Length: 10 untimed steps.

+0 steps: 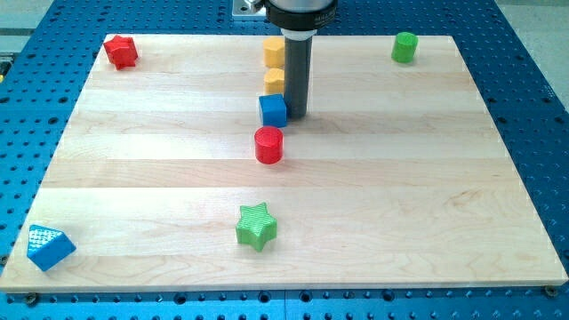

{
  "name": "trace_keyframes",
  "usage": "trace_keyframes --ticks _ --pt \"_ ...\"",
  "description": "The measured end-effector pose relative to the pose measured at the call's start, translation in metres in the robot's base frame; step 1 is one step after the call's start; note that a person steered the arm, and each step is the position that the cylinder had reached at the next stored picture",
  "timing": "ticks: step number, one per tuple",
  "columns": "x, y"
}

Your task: Drag the green star to the bottom right side of the red circle

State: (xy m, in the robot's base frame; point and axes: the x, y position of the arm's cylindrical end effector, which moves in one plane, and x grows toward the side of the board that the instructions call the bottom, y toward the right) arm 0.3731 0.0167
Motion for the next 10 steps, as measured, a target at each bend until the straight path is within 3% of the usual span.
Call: trace_keyframes --ticks 1,2,3,4,10 --pt "0.055 0.034" --pt "0.121 0.031" --pt "0.14 -0.036" --pt "0.127 -0.054" --pt "0.114 -0.009"
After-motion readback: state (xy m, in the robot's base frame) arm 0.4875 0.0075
